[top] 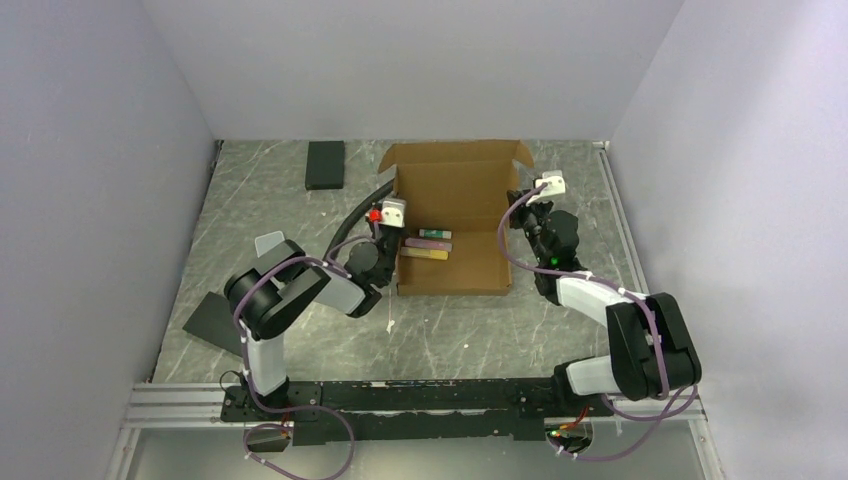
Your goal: Fold the paper box
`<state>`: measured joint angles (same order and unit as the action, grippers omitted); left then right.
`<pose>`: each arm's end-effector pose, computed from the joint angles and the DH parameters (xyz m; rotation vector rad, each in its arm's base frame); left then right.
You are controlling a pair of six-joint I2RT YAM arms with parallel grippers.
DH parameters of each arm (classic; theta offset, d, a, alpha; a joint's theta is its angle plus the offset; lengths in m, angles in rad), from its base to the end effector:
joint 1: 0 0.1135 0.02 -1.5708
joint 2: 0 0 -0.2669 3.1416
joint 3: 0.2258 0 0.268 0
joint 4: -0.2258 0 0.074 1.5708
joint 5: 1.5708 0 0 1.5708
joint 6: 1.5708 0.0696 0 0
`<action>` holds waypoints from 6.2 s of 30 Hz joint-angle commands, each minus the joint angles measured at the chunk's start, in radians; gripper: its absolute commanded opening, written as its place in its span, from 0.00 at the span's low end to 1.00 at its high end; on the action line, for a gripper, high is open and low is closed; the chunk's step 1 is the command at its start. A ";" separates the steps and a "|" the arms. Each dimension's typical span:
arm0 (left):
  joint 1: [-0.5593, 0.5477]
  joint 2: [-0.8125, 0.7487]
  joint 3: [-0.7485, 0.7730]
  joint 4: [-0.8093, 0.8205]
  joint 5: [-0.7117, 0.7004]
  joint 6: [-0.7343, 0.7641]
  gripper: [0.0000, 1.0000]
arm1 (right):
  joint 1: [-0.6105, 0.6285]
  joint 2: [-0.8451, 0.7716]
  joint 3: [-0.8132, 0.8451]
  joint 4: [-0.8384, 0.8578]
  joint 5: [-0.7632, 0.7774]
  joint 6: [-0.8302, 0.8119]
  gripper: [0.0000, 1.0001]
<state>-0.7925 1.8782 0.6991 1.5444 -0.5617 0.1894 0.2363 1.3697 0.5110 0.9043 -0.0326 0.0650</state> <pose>0.2932 -0.2446 0.1969 0.1188 1.2601 -0.1822 0.3166 0.0786 0.2230 -0.1570 1.5230 0.2651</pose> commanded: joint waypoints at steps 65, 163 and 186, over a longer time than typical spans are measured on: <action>-0.210 -0.059 -0.217 0.008 -0.160 0.073 0.00 | -0.005 -0.518 0.264 -1.597 -0.513 -0.796 0.47; 0.147 -0.335 0.031 -1.359 0.594 -0.960 0.99 | 0.140 0.037 0.477 -1.767 -0.580 -1.018 0.59; 0.209 -0.190 0.075 -1.464 0.670 -0.947 0.79 | -0.154 0.039 0.473 -1.567 -0.757 -0.677 0.48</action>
<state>-0.6170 1.6409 0.7834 0.2615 0.1184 -0.8066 0.0837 1.3712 0.9886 -0.7250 -0.8227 -0.6708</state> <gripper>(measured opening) 0.787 0.493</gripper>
